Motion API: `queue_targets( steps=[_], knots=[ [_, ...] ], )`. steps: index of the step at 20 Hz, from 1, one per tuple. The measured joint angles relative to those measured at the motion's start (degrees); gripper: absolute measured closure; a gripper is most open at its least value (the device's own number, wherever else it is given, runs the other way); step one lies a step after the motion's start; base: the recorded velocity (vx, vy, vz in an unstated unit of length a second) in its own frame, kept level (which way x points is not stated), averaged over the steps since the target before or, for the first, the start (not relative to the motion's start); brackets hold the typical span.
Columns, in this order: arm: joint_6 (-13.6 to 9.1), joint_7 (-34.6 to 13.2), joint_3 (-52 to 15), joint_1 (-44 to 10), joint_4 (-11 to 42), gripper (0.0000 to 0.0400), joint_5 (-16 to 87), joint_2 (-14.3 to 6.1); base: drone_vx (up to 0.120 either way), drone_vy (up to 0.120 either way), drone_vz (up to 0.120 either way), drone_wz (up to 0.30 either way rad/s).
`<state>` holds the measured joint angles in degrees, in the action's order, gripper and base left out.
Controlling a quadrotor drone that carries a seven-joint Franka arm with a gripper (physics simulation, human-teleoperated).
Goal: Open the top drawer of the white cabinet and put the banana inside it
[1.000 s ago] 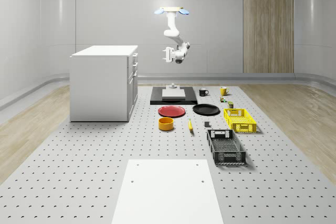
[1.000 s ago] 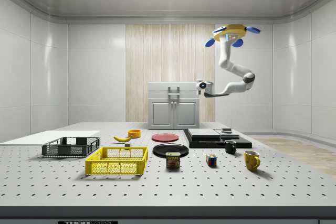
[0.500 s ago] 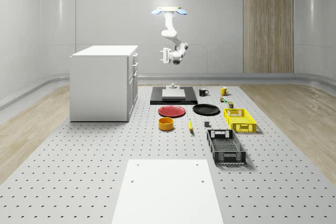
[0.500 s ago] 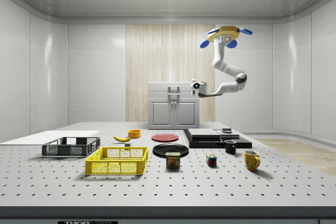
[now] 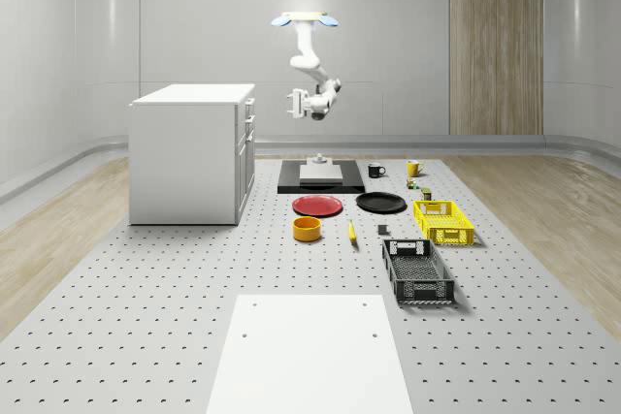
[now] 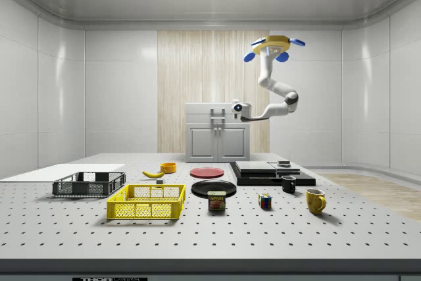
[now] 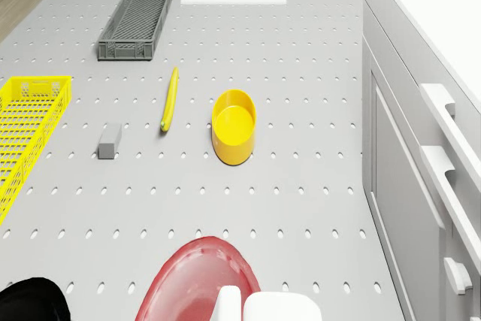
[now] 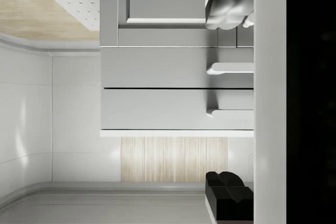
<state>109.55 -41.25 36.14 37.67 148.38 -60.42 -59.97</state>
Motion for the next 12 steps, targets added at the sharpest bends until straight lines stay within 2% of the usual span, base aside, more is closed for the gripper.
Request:
queue_targets(
  steps=[3, 12],
  knots=[
    [0.1, 0.0, 0.0, 0.1, 0.0, 0.0000, 0.1, -0.1, 0.120, -0.120, 0.120, 0.000],
    [0.3, -0.2, 0.2, 0.4, 0.0, 0.0000, 0.3, -0.3, 0.120, -0.120, 0.000, 0.000]
  ],
)
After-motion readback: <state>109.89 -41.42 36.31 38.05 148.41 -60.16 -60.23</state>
